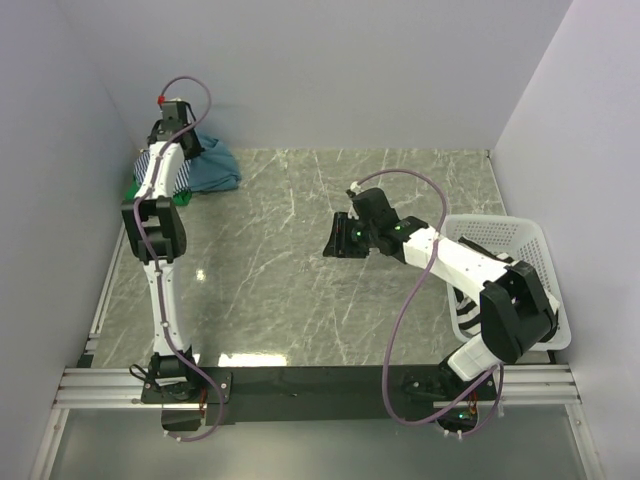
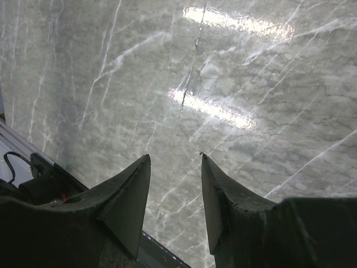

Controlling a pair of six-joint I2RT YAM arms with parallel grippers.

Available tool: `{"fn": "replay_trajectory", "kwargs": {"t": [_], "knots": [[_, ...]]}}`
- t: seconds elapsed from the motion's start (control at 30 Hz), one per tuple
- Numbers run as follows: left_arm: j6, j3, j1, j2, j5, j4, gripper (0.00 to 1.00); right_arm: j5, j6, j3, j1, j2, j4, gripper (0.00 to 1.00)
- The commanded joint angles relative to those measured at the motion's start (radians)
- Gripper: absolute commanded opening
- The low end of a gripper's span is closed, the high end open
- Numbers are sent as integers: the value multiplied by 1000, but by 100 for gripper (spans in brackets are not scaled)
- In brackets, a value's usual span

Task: Fold and stack the tank tops
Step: Neatly place the folded tank top to the corner

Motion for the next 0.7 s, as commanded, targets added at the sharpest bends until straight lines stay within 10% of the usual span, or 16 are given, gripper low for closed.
{"fn": "replay_trajectory", "kwargs": {"t": [0.0,0.67], "knots": [[-14,38,34,-96,42,52,0,-12,-15,46,-1,3,4,49],[-149,-85,193,-139,160,130,0,-17,-9,64,-1,39,4,49]]}}
